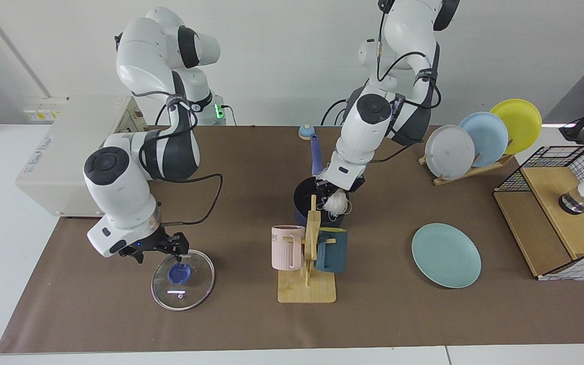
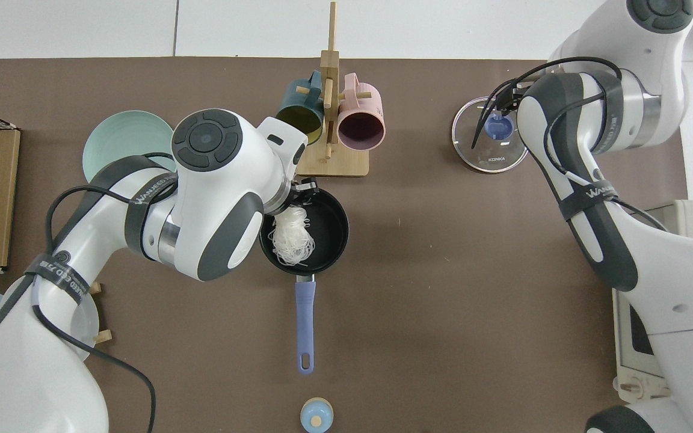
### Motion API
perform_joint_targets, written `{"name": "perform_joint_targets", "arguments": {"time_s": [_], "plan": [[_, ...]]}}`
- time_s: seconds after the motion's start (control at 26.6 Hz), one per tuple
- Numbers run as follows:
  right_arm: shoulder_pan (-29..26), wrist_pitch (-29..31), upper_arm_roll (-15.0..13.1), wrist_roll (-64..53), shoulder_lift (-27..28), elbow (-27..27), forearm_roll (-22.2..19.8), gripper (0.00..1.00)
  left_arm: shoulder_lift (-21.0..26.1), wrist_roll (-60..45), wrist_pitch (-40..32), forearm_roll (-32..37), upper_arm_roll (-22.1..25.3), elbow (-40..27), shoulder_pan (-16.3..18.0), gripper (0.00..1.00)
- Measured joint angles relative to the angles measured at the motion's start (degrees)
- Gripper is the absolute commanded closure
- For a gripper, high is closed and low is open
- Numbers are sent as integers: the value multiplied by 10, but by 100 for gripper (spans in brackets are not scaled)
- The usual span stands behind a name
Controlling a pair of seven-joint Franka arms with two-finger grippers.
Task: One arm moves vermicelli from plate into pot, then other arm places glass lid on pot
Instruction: 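Carry the vermicelli over the black pot while the right gripper reaches the lid, then release the vermicelli into the pot and withdraw the left gripper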
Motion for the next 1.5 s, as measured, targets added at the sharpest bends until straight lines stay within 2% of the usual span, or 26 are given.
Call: {"name": "perform_joint_targets", "arguments": {"time_s": [0.26, 0.49, 0.53, 0.56, 0.64, 0.68, 1.09, 1.2, 1.5], "plan": [[-2, 10, 0, 0, 32, 15, 5, 1, 0, 0, 71, 0, -1, -49, -9, 100], [-6, 28, 1, 0, 46, 19, 9, 1, 1, -3, 98, 0, -1, -77, -17, 100], [-5, 31, 2, 0, 48, 19, 9, 1, 1, -3, 105, 0, -1, -80, -18, 92], [-5, 34, 3, 0, 50, 19, 9, 1, 3, -3, 110, 0, -1, -83, -18, 78], [-4, 39, 7, 0, 53, 19, 9, 1, 5, -3, 118, 0, -1, -88, -19, 18], [-3, 40, 8, 0, 54, 19, 9, 1, 6, -3, 120, 0, -1, -89, -19, 0], [16, 46, 9, 3, 66, 19, 9, 1, 3, -9, 108, 47, 6, -81, -20, 0], [17, 47, 8, 4, 71, 19, 9, 1, -5, -9, 65, 49, 13, -55, -19, 0], [8, 47, 5, 4, 74, 19, 9, 1, -34, 52, -106, 50, 50, 59, -14, 0]]}}
